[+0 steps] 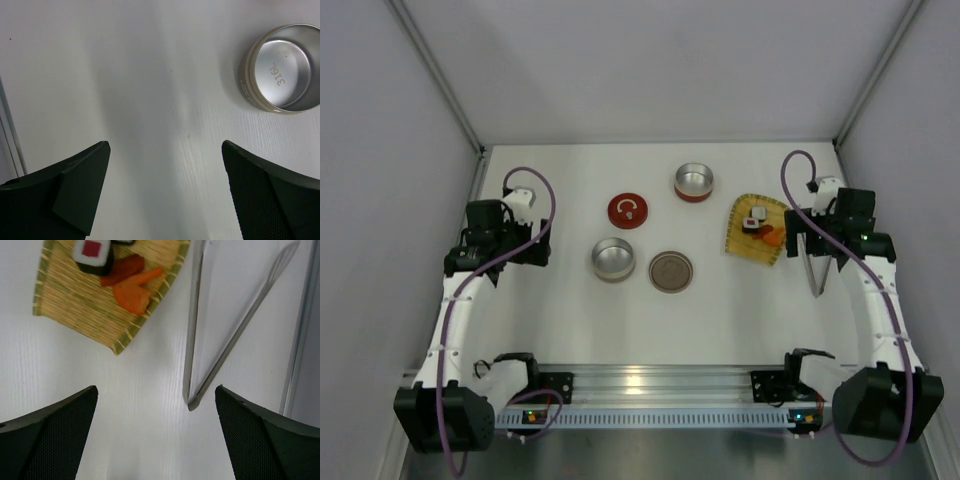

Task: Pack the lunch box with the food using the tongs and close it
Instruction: Pick up the clamp at the center of the board.

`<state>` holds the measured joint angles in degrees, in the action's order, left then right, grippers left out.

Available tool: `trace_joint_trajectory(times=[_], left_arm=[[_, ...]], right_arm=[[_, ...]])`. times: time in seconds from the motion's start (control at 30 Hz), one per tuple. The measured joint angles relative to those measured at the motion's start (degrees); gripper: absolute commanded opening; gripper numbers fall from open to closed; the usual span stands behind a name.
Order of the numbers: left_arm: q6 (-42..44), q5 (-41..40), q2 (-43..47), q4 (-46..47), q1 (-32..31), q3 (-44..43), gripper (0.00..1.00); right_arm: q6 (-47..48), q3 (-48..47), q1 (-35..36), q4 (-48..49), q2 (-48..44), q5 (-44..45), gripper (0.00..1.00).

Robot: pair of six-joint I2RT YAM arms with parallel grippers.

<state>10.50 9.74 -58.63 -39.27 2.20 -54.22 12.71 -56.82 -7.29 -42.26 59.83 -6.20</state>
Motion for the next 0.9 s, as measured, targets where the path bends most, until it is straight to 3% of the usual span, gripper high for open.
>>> trace_joint_trajectory(times=[0.2, 0.57, 0.9], left_arm=[[0.5, 0.2, -0.2, -0.3, 0.0, -0.2, 0.98], [1.6, 2.1, -5.3, 0.3, 0.0, -0.4, 0.98], [2.7, 3.5, -6.1, 2.3, 0.0, -1.5, 0.98]], right_arm=[[-0.3, -0.1, -7.1, -4.3, 9.1, 2.3, 0.99], [-2.8, -1.1, -7.6, -4.1, 25.6, 9.0, 0.99], [-5.3, -3.7, -8.0, -1.1, 36.0, 9.6, 0.99]])
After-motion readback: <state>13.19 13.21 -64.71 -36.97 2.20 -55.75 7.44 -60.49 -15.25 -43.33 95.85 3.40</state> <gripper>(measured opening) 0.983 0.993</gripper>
